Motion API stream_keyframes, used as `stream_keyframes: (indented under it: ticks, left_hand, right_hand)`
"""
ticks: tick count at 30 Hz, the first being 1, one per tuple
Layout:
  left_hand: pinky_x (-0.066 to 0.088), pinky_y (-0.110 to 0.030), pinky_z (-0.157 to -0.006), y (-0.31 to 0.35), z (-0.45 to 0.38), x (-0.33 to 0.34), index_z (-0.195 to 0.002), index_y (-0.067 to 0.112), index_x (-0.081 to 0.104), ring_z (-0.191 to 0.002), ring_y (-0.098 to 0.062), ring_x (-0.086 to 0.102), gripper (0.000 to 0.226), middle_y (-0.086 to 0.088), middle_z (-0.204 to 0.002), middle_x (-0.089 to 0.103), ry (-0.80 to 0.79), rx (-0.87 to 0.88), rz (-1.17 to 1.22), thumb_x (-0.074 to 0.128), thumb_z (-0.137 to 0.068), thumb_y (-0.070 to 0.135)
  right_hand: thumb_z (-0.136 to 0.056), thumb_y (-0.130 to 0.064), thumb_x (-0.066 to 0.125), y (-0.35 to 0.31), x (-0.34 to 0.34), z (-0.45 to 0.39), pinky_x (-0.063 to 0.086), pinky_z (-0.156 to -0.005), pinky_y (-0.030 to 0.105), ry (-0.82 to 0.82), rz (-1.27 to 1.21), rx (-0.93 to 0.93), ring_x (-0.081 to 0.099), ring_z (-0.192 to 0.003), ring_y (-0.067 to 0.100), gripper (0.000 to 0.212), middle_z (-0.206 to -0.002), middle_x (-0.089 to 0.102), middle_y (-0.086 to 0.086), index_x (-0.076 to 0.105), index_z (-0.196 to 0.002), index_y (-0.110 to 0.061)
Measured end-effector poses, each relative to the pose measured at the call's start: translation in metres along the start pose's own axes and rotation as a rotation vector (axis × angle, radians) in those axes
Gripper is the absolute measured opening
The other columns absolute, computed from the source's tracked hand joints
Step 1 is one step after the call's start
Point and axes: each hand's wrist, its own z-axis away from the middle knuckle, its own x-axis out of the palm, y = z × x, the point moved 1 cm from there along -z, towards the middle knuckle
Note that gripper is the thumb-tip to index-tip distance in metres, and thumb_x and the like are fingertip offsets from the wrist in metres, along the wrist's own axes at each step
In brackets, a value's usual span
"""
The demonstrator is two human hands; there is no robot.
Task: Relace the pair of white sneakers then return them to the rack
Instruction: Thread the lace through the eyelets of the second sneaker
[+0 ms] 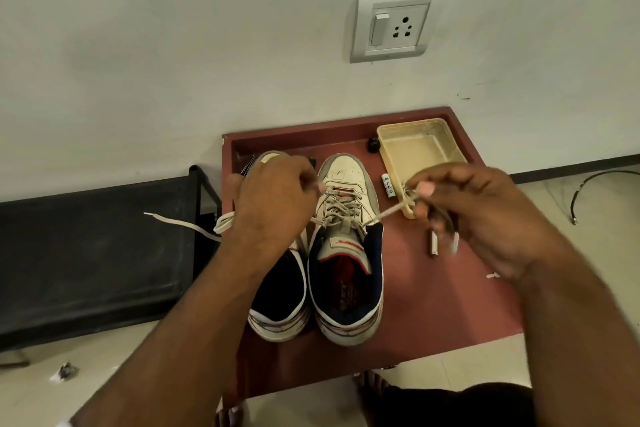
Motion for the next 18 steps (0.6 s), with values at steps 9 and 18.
stream_keyframes:
  ticks: [9,18]
  left_hand:
    - [0.031,-0.048,-0.114,0.028,0.044,0.005,-0.113,0.026,0.072,-0.121,-0.013,0.058,0.07,0.006,-0.122,0.069,-0.709,-0.006,0.999,0.026,-0.089,0.074]
    - [0.046,-0.026,-0.063,-0.008,0.042,-0.033,-0.084,0.011,0.072,-0.061,-0.021,0.051,0.028,0.003,-0.054,0.049,-0.421,-0.067,0.93,0.059,-0.09,0.035]
  right_hand:
    - [-0.083,-0.003,0.058,-0.033,0.041,0.002,0.058,-0.084,0.038,-0.05,-0.581,-0.201,0.072,-0.093,0.026,0.022,-0.1,0.073,0.016,0.073,-0.096,-0.011]
    - [-0.09,-0.008,0.065,0.003,-0.017,-0.005,0.056,-0.066,0.026,0.533,0.114,-0.073,0.073,-0.079,0.018,0.014,-0.094,0.074,0.012,0.073,-0.096,-0.018]
